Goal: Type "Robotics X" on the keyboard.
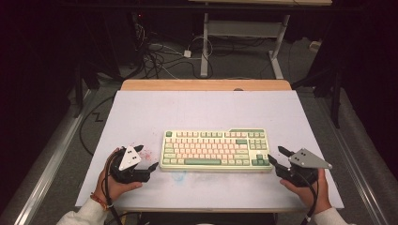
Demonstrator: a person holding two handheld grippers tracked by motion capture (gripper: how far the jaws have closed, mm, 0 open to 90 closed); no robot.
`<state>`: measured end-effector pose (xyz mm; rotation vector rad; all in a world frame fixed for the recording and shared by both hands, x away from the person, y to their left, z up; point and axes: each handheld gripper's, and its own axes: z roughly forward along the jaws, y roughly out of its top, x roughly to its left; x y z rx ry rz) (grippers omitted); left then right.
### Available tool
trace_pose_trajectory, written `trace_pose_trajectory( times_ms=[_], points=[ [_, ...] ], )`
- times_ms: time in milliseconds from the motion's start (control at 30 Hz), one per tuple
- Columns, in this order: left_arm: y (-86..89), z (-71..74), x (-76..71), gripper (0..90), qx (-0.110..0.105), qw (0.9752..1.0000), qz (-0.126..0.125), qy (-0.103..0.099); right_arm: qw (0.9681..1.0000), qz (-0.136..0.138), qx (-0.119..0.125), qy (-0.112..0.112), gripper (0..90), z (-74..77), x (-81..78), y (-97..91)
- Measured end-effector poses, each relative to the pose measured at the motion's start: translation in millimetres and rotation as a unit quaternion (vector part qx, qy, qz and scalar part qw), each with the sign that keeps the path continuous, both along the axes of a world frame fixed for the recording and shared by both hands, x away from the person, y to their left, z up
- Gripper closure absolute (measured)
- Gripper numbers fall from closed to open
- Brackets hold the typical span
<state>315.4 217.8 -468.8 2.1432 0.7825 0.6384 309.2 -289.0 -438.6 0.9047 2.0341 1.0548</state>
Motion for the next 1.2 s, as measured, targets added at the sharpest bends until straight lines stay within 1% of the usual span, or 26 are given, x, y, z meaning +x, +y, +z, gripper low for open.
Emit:
trace_pose_trajectory(
  times_ms=[33,67,100,167,200,300,400,467,500,567,600,667,700,733,867,900,933,967,1133,1200],
  points=[
    [-1.0,-0.2,0.5,19.1,0.002,1.0000,-0.001,0.000,1.0000,0.007,0.000,0.003,61.0,3.1,4.4,2.2],
    [-2.0,-0.5,0.8,19.1,0.005,1.0000,0.000,0.000,1.0000,0.009,0.001,0.002,65.5,4.3,6.2,3.5],
    [-2.6,-0.6,0.9,19.2,0.006,1.0000,-0.001,0.000,0.9999,0.016,0.002,0.004,69.1,5.3,7.9,4.4],
    [-3.0,-0.9,0.9,19.4,0.006,1.0000,-0.002,0.002,0.9998,0.019,0.001,0.008,70.4,6.0,9.1,5.5],
    [-2.8,-1.1,0.9,19.4,0.009,1.0000,-0.002,0.003,0.9996,0.026,-0.004,0.012,76.7,7.7,12.9,9.1],
    [-2.2,-1.4,1.0,19.4,0.010,0.9999,0.000,0.005,0.9990,0.038,-0.008,0.020,84.7,9.8,17.8,14.9],
    [-2.2,-1.7,1.1,20.0,0.010,0.9999,0.001,0.007,0.9981,0.053,-0.014,0.030,89.9,11.6,24.5,24.0],
    [-2.4,-1.9,0.8,21.1,0.012,0.9999,-0.001,0.007,0.9970,0.065,-0.023,0.037,90.0,11.8,29.0,30.5],
    [-2.6,-2.1,0.7,21.1,0.012,0.9999,-0.001,0.008,0.9966,0.067,-0.026,0.039,90.0,11.7,31.1,32.8],
    [-2.8,-2.5,0.8,21.1,0.014,0.9999,-0.001,0.010,0.9956,0.073,-0.032,0.050,90.0,9.6,37.6,39.7],
    [-2.4,-2.5,1.4,21.1,0.019,0.9998,-0.005,0.006,0.9951,0.075,-0.035,0.054,90.0,8.1,40.2,42.7],
    [-2.3,-2.7,1.4,21.1,0.020,0.9998,-0.004,0.005,0.9941,0.080,-0.041,0.061,90.0,4.7,44.2,47.8],
    [-2.2,-3.0,1.4,21.1,0.020,0.9998,-0.005,0.007,0.9934,0.083,-0.041,0.067,90.0,2.8,45.9,50.8],
    [-2.5,-3.5,1.0,21.2,0.019,0.9997,-0.004,0.013,0.9926,0.087,-0.047,0.071,90.0,0.6,47.5,54.7],
    [-2.9,-3.6,0.4,21.6,0.020,0.9997,-0.005,0.013,0.9900,0.099,-0.060,0.080,90.0,-4.8,48.8,64.5],
    [-2.9,-3.4,0.8,21.6,0.021,0.9997,-0.006,0.007,0.9896,0.099,-0.063,0.083,90.0,-6.3,49.2,66.0],
    [-2.9,-3.6,0.4,21.6,0.020,0.9997,-0.006,0.013,0.9896,0.099,-0.063,0.083,90.0,-6.3,49.2,66.0],
    [-3.0,-3.8,0.5,21.6,0.021,0.9997,-0.006,0.013,0.9887,0.102,-0.065,0.089,90.0,-9.8,50.1,68.0],
    [-3.1,-3.3,0.8,22.6,0.023,0.9997,-0.008,0.006,0.9869,0.104,-0.072,0.100,90.0,-17.3,51.1,70.4],
    [-3.6,-3.9,0.6,24.0,0.019,0.9997,-0.006,0.015,0.9866,0.106,-0.073,0.101,90.0,-19.2,51.1,70.8]
  ],
)
